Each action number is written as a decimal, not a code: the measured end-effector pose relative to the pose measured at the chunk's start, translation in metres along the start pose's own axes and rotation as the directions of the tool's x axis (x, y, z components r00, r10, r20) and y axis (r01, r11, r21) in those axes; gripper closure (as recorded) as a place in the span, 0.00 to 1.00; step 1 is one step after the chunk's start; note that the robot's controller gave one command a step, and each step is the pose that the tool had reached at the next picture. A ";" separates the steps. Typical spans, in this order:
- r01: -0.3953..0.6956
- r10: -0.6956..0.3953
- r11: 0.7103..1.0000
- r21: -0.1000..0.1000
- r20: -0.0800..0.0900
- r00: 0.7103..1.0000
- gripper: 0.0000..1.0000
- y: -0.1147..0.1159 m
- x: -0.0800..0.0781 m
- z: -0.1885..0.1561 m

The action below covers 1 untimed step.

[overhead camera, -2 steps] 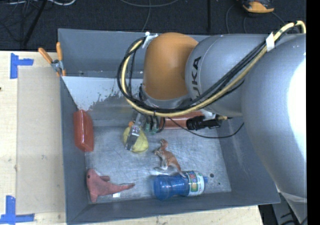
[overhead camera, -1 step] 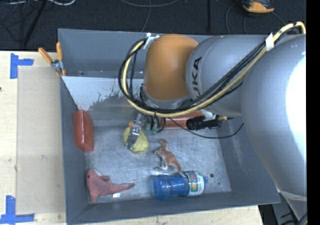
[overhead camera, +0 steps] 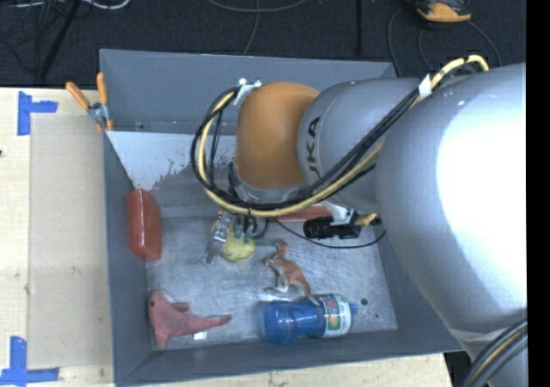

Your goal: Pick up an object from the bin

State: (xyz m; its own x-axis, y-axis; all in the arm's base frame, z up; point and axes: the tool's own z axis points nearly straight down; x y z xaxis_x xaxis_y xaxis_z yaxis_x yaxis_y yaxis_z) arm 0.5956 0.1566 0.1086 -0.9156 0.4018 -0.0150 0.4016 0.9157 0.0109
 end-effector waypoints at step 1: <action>-0.192 0.192 0.981 0.018 -0.019 0.981 0.00 -0.028 0.011 0.029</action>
Offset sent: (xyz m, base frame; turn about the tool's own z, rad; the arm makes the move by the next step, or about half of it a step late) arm -0.0175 -0.0111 -0.0205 0.3753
